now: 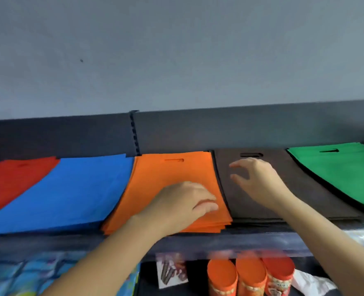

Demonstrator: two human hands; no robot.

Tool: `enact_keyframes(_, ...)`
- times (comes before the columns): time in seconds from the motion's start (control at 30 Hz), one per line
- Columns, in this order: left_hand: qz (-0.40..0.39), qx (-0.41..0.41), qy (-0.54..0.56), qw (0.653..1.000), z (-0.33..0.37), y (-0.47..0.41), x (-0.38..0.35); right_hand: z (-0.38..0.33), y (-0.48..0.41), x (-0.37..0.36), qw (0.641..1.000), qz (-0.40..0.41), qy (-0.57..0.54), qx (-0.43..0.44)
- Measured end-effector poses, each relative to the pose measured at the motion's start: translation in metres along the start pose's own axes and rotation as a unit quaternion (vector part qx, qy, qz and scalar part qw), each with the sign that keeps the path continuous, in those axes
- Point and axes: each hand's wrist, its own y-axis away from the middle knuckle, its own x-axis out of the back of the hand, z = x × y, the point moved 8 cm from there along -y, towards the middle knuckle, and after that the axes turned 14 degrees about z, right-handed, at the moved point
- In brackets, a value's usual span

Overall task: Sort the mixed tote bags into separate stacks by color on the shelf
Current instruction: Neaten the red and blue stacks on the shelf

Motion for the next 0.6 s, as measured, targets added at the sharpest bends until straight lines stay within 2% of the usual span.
enact_keyframes(0.33,0.057,0.2,-0.099,0.973,-0.222,0.247,0.164,-0.316,0.06,-0.144,0.977,-0.118,-0.107,0.139)
enact_keyframes(0.6,0.076,0.34,-0.15,0.925,-0.323,0.397,0.262,-0.485,0.091,-0.218,0.951,-0.178,-0.15,0.206)
